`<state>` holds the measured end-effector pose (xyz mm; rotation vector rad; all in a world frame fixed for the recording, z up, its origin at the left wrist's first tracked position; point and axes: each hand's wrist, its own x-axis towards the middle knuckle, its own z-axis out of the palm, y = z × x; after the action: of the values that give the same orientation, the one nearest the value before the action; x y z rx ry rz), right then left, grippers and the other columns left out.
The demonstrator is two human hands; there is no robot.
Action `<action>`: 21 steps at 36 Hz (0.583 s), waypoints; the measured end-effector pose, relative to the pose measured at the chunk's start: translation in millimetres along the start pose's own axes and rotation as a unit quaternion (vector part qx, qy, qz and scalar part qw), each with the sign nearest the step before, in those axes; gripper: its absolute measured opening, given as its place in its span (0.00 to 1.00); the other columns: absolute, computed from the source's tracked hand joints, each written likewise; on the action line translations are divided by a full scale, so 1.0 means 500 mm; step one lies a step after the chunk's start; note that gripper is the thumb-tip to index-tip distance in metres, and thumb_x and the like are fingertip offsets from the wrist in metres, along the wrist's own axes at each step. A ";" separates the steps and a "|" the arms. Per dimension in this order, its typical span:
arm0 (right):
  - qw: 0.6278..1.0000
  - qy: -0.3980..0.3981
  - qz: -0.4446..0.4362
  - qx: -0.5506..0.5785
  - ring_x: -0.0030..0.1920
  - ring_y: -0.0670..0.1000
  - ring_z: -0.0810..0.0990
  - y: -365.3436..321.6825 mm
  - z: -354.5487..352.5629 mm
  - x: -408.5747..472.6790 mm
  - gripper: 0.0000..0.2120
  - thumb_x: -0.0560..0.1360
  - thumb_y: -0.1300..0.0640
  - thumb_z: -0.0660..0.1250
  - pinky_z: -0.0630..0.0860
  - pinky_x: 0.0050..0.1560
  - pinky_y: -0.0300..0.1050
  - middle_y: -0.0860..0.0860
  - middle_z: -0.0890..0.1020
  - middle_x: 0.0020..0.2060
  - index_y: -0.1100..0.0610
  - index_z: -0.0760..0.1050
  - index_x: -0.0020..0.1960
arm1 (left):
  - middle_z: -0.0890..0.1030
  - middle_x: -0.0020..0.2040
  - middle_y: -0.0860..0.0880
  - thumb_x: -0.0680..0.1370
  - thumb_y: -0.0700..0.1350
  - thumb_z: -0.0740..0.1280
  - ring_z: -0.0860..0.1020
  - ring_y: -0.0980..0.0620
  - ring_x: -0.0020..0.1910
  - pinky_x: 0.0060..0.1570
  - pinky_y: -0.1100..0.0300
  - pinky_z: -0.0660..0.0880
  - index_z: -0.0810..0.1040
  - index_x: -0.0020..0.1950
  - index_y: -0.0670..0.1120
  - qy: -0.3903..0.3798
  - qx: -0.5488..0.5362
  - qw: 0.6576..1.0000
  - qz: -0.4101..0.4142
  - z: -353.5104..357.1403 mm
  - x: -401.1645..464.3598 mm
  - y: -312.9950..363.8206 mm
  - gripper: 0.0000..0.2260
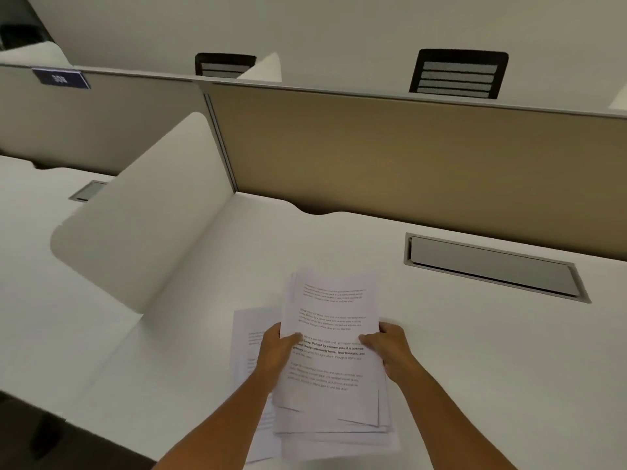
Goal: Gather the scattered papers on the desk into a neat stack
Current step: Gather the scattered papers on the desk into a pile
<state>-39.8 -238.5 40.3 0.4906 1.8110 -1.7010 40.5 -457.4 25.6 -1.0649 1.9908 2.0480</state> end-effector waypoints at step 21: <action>0.946 0.120 0.062 -0.296 0.63 0.61 0.71 0.098 0.216 0.071 0.20 0.75 0.63 0.63 0.69 0.68 0.53 0.59 0.68 0.65 0.53 0.76 0.66 | 0.60 0.77 0.41 0.79 0.44 0.64 0.60 0.38 0.74 0.70 0.42 0.68 0.68 0.74 0.43 0.136 0.296 0.935 -0.138 -0.070 0.062 -0.075 0.23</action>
<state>-16.8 -344.2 -19.8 0.5448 2.2851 -0.9658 51.0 -496.0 -18.8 -1.4185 2.2031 1.0923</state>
